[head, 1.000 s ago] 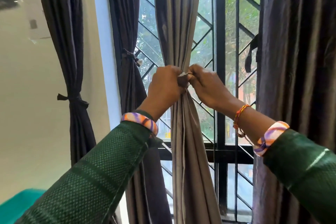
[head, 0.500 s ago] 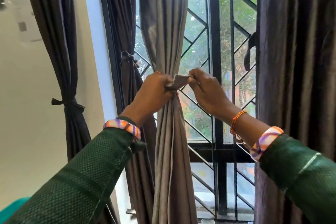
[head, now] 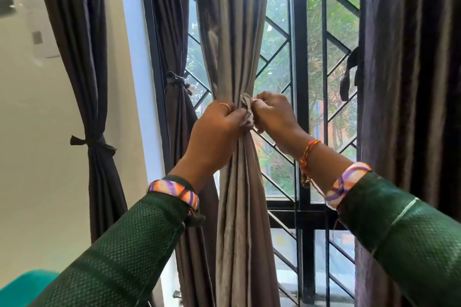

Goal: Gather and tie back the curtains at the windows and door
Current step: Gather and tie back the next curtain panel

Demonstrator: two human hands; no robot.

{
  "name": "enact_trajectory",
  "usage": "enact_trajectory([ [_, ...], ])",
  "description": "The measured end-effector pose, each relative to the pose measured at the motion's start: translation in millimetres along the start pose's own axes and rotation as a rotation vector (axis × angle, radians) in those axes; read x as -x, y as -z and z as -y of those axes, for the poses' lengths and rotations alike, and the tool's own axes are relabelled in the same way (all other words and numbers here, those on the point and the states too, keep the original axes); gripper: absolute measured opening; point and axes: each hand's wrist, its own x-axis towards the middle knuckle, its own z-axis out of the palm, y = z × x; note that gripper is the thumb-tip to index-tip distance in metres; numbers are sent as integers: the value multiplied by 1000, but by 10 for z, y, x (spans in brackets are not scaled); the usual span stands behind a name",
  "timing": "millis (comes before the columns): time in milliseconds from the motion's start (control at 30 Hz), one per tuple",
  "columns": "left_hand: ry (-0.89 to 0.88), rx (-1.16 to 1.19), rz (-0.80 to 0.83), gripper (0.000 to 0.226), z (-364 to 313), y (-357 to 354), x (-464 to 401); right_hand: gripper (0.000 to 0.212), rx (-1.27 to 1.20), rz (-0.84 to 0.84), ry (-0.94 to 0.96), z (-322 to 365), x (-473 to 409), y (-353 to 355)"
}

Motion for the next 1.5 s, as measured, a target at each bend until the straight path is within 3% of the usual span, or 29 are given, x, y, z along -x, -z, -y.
enact_trajectory([
  [100,132,270,-9,17,10,65,-49,22,-132,44,-24,38,40,47],
  [200,423,521,2,7,-21,63,-143,25,-176,131,42,52,92,132],
  [333,660,756,8,27,-22,12,-173,21,-181,192,123,72,200,216],
  [433,733,857,-11,28,-30,6,-196,37,-128,251,174,2,283,271],
  [500,756,900,25,13,-43,12,-228,50,67,254,289,-76,301,289],
  [633,767,1000,108,12,-96,15,-286,42,320,13,533,-139,324,308],
  [800,756,1037,53,18,-188,26,-256,32,624,-256,670,-113,462,266],
  [900,707,944,-29,17,-204,16,-207,26,738,-333,649,-116,471,208],
  [1033,668,842,-153,23,-191,-31,-143,18,692,-385,627,-78,514,169],
  [1133,644,795,-180,29,-187,-45,-121,29,541,-270,533,-27,499,141],
  [1233,599,810,-148,36,-189,-34,-137,42,190,40,144,107,409,171],
  [1300,563,800,-110,39,-178,-31,-156,37,66,233,-30,200,374,266],
  [1367,542,792,-41,47,-152,-20,-201,39,66,387,-49,256,395,392],
  [1433,536,768,58,56,-111,-9,-263,41,188,439,47,267,397,483],
  [1500,557,697,152,57,-64,6,-304,28,338,276,201,208,408,489],
])
